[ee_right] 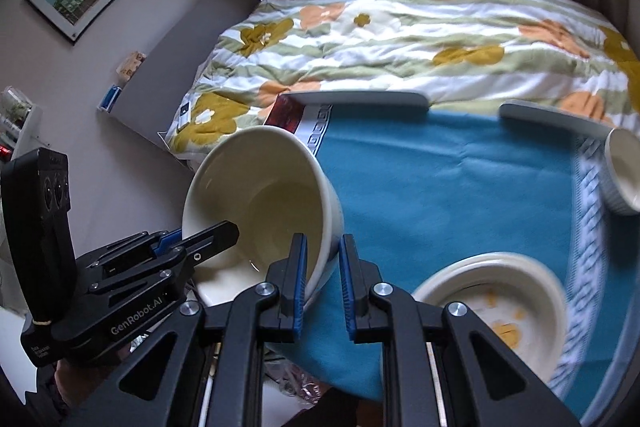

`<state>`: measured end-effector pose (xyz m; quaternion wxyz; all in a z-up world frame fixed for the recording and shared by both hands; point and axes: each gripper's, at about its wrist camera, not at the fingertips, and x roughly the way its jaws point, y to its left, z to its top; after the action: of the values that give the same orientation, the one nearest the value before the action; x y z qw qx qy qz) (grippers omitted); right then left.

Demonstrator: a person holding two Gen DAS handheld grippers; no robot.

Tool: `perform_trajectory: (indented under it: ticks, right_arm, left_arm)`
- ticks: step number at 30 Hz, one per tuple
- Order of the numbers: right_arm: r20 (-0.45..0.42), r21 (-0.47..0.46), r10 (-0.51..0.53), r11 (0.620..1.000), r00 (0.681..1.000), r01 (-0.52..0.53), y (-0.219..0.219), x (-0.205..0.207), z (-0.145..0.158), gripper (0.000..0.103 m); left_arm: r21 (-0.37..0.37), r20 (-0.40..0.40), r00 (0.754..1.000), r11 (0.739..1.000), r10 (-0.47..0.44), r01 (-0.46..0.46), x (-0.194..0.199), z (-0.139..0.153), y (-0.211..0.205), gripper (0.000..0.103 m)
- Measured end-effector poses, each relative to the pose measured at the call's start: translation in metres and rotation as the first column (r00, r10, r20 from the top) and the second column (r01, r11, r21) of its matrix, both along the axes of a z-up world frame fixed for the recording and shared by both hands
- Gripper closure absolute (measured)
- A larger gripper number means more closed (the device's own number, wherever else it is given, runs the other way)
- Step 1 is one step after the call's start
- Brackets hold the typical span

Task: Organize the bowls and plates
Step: 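Carry the cream bowl with both grippers and lower it into the pink bowl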

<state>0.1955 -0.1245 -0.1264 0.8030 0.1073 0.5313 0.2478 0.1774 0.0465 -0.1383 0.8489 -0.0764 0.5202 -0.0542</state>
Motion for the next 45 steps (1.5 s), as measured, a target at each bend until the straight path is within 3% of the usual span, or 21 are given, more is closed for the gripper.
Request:
perform_trajectory:
  ticks: [8,15,27,45]
  right_arm:
    - [-0.086,-0.049,-0.062,0.997,0.994,0.058,0.06,-0.003,-0.054,0.088]
    - [-0.151,-0.084,-0.118,0.991,0.981,0.106,0.075,-0.004,-0.089,0.088]
    - [-0.197,-0.135,-0.163,0.981,0.967,0.138,0.082,-0.006,-0.106,0.088]
    - [-0.182,-0.135,-0.177,0.979,0.967,0.154,0.08,-0.009,-0.098,0.088]
  left_arm:
    - [0.021,-0.116,0.988,0.994,-0.105,0.108,0.012,-0.06,0.05,0.087]
    - [0.029,-0.17,0.967,0.98,-0.191,0.198,0.029,-0.094,0.063,0.087]
    - [0.023,-0.2,0.944,0.962,-0.263,0.273,0.042,-0.114,0.062,0.087]
    - [0.142,-0.19,0.946,0.947,-0.261,0.289,0.039,-0.108,0.054,0.087]
